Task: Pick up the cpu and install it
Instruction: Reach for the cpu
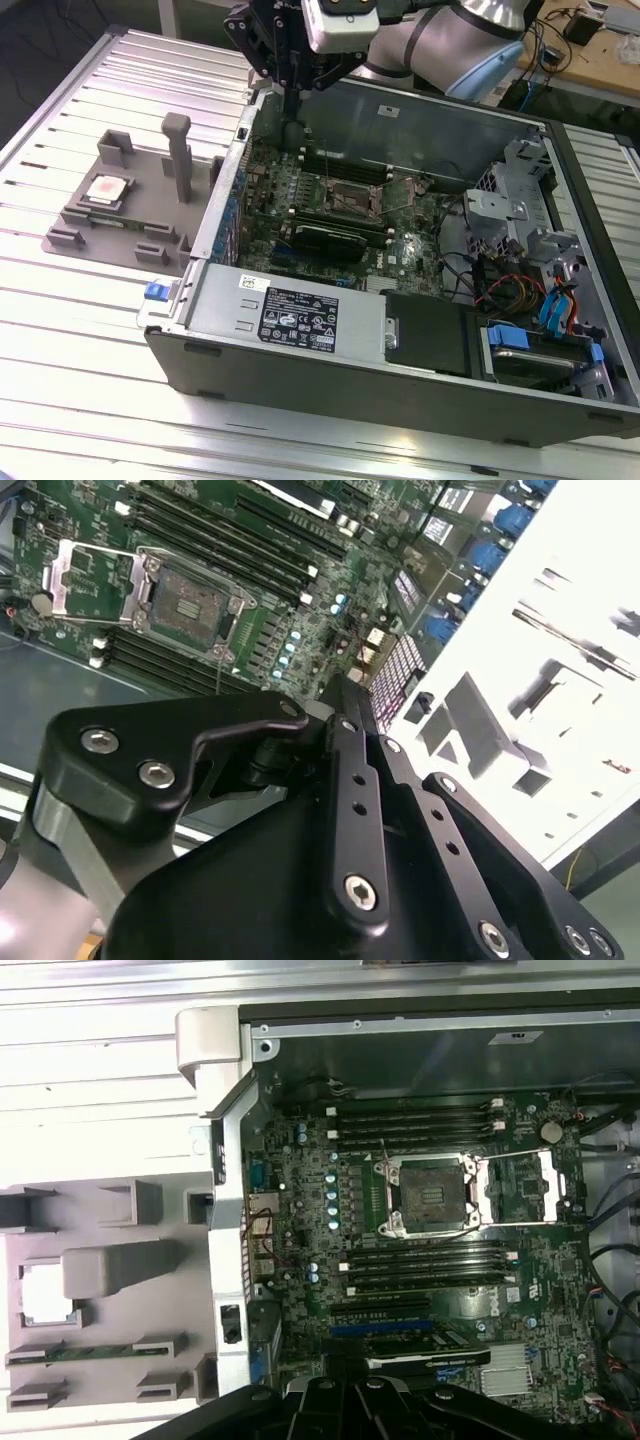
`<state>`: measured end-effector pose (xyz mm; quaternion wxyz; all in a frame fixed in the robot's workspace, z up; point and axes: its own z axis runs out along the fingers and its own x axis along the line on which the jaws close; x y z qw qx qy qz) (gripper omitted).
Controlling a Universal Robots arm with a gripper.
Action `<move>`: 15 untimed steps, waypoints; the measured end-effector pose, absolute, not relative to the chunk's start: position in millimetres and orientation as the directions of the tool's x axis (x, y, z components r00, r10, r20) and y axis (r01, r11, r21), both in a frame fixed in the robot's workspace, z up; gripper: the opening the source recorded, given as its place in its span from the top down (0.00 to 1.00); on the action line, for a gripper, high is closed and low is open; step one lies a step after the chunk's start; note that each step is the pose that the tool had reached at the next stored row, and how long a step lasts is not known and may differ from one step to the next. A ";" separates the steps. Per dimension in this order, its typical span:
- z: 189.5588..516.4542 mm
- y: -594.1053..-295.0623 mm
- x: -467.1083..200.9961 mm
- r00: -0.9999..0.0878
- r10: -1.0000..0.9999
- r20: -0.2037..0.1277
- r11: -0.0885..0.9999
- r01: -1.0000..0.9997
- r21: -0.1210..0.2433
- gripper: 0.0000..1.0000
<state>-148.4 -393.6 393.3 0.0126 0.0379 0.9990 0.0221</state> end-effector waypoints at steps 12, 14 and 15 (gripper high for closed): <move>393.3 -387.8 -167.7 -0.997 0.078 -0.024 0.996 0.077 0.045 0.89; 393.3 -386.4 -172.3 -0.997 0.079 -0.024 0.996 0.077 0.045 0.89; 393.3 -385.7 -174.9 -0.997 0.079 -0.024 0.996 0.078 0.045 0.89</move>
